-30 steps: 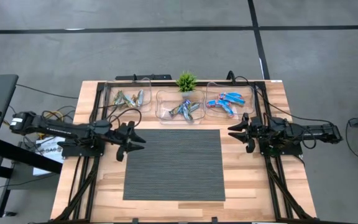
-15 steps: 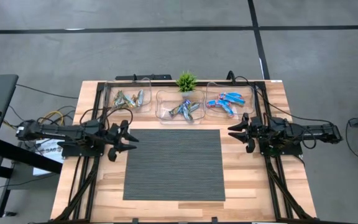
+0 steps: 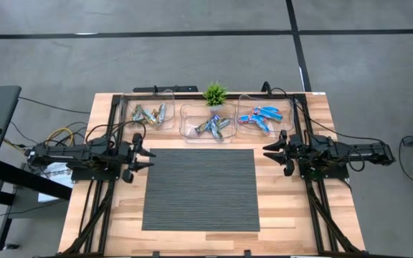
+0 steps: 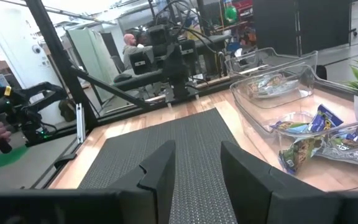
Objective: Pick and place Granola Bars by type
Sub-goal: Return to Home Position
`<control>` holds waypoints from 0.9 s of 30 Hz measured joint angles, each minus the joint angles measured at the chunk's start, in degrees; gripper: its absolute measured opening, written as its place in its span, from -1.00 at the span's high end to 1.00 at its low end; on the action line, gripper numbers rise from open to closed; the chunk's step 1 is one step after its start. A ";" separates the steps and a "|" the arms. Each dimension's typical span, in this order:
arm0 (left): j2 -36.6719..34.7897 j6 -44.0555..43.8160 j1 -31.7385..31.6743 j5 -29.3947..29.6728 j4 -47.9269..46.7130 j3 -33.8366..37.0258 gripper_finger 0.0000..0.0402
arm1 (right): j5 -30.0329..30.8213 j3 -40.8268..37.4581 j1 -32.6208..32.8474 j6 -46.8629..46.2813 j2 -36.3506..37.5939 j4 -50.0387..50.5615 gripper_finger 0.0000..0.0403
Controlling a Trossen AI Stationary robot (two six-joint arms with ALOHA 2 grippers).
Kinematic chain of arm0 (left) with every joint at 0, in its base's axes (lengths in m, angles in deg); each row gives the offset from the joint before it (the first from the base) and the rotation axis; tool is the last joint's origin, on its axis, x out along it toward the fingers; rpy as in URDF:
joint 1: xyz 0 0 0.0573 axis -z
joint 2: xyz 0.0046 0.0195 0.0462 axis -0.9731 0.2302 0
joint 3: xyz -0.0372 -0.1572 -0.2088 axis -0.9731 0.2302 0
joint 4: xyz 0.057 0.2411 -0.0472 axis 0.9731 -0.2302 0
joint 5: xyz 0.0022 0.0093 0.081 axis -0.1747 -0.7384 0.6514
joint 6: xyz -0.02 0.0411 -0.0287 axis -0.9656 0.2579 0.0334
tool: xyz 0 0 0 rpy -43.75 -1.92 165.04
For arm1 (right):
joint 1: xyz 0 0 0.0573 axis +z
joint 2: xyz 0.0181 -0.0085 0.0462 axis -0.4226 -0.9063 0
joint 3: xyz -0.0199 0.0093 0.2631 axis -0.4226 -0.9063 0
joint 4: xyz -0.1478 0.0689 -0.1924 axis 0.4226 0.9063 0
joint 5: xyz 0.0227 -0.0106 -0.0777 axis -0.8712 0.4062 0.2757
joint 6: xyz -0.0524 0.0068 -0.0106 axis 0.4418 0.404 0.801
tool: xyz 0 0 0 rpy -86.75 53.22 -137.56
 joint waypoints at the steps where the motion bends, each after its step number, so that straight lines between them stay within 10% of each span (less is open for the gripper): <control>1: 0.02 0.52 0.00 0.97 -0.18 0.00 0.31 | 0.01 0.00 0.00 0.00 0.00 0.00 0.40; 27: 0.09 0.21 -0.02 4.37 2.01 0.98 0.31 | 0.00 -0.02 -0.01 0.00 0.00 0.00 0.40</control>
